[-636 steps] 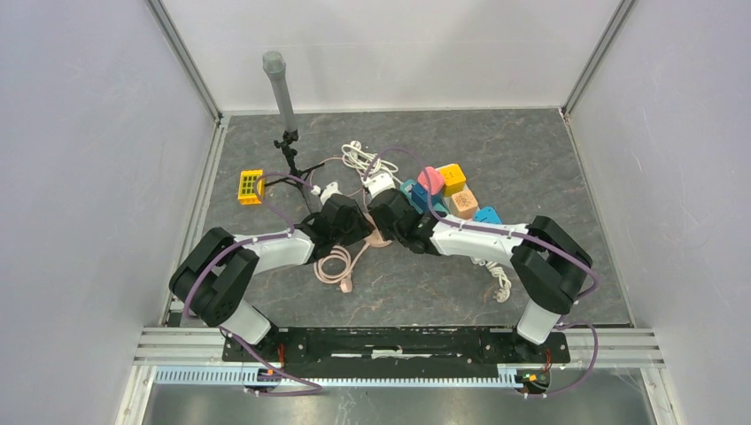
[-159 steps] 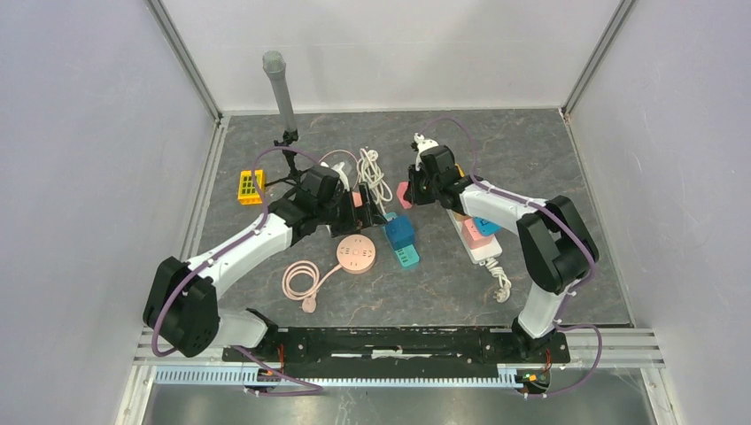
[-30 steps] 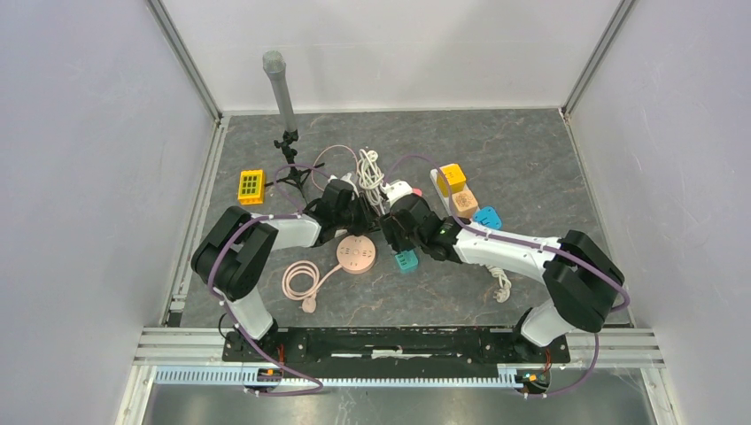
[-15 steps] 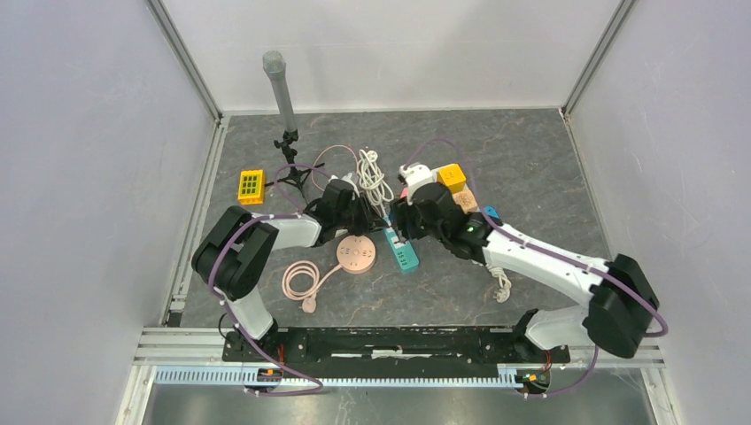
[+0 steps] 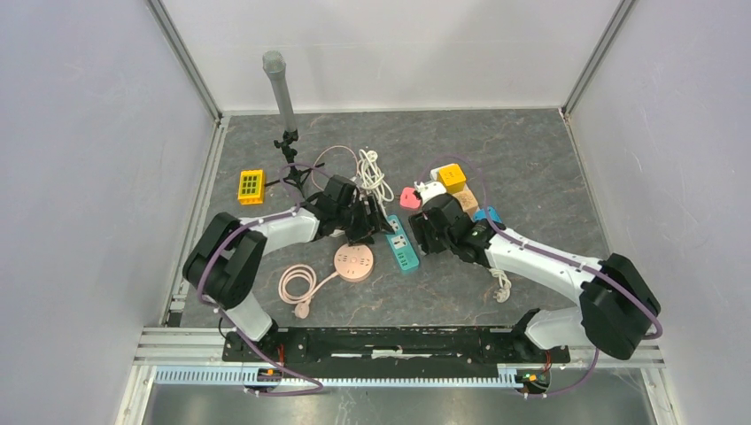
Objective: Pull the plug off the socket
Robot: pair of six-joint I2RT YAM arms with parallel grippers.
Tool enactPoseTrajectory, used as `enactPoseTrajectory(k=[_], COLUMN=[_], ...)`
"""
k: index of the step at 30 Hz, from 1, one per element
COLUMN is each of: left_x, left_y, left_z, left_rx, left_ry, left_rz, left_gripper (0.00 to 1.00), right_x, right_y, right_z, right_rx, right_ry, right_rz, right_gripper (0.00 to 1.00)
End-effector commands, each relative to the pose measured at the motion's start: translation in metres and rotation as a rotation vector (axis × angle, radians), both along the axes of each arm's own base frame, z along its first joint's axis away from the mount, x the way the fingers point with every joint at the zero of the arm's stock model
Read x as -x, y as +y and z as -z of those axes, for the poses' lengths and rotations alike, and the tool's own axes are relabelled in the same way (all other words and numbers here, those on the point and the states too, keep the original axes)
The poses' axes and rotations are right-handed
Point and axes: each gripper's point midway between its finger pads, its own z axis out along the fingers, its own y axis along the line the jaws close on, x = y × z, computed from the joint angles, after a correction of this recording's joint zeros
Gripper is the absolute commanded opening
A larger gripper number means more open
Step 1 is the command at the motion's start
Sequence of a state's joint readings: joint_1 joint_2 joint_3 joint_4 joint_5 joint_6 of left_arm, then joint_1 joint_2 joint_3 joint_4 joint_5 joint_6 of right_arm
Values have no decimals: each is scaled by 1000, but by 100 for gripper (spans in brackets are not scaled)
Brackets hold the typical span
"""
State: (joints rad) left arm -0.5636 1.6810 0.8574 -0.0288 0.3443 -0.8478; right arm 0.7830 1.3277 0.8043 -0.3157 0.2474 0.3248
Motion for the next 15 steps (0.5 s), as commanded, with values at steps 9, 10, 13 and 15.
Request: enactPoseTrajectory(k=[9,10,13,15], left_x=[16,16,18,19], left_y=[2,3,7,9], left_z=[-70,-72,-78,-81], left_rx=[51,48,42,34], left_ry=[-60,-66,-80,-93], left_rz=[49,47,46,45], left_gripper=[84,84,86,87], right_x=[15,13,5,0], right_y=[26,24,14,8], right_z=[29,28,21,14], right_rx=[-72,-66,-25,-3], right_ry=[108,102,69,40], right_rz=[-109,-97,-46,-20], right_gripper=[32,43,66,74])
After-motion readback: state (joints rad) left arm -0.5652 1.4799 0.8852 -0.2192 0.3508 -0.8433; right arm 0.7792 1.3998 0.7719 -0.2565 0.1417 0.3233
